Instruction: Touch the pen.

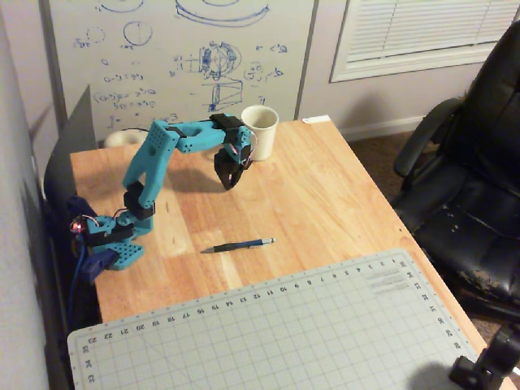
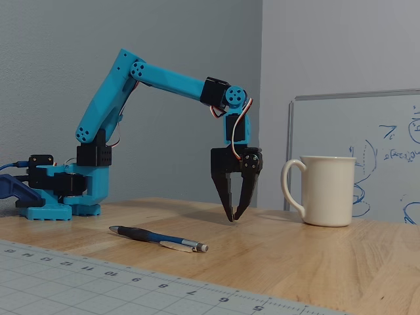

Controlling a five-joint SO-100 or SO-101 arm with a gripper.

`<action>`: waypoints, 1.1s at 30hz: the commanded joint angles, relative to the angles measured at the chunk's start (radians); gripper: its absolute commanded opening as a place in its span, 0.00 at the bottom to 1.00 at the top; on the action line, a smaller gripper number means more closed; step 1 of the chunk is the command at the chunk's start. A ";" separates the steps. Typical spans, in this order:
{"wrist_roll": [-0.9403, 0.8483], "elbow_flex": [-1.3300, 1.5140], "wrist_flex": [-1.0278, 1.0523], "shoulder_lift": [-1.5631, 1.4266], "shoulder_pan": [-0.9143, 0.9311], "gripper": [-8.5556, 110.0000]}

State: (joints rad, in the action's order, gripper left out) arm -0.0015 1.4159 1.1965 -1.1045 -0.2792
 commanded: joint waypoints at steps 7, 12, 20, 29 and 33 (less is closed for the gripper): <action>0.003 1.697 -0.041 -2.210 0.201 0.08; -0.003 1.697 -0.041 -2.210 0.201 0.08; -0.008 1.697 -0.041 -2.212 0.201 0.08; -0.008 1.697 -0.041 -2.212 0.201 0.08; -0.008 1.697 -0.041 -2.212 0.201 0.08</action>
State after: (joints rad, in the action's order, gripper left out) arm -0.0077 3.1278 1.1612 -3.3134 -0.0859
